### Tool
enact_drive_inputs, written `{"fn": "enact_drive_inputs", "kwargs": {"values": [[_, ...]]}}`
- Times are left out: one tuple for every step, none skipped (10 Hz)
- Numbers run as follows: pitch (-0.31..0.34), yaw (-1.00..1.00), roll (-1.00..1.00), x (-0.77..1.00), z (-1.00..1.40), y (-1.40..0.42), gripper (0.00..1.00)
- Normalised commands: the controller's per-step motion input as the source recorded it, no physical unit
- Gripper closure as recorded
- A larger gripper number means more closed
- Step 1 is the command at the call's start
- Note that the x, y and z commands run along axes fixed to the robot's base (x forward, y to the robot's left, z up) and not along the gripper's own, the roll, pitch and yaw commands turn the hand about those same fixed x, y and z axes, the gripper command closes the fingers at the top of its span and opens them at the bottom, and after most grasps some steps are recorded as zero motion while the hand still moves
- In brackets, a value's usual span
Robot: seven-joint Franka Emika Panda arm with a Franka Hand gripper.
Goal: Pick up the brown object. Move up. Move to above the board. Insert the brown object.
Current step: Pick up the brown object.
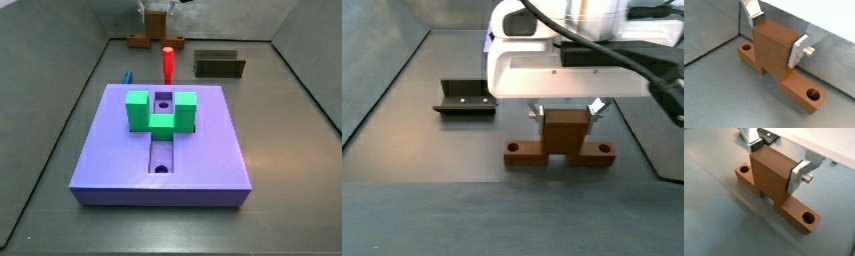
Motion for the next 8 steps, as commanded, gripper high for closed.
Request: {"fn": "enact_drive_inputs", "kwargs": {"values": [[0.000, 0.00, 0.00, 0.00, 0.00, 0.00, 1.00], [0.000, 0.00, 0.00, 0.00, 0.00, 0.00, 1.00], [0.000, 0.00, 0.00, 0.00, 0.00, 0.00, 1.00], [0.000, 0.00, 0.00, 0.00, 0.00, 0.00, 1.00], [0.000, 0.00, 0.00, 0.00, 0.00, 0.00, 1.00], [0.000, 0.00, 0.00, 0.00, 0.00, 0.00, 1.00], [0.000, 0.00, 0.00, 0.00, 0.00, 0.00, 1.00], [0.000, 0.00, 0.00, 0.00, 0.00, 0.00, 1.00]]}}
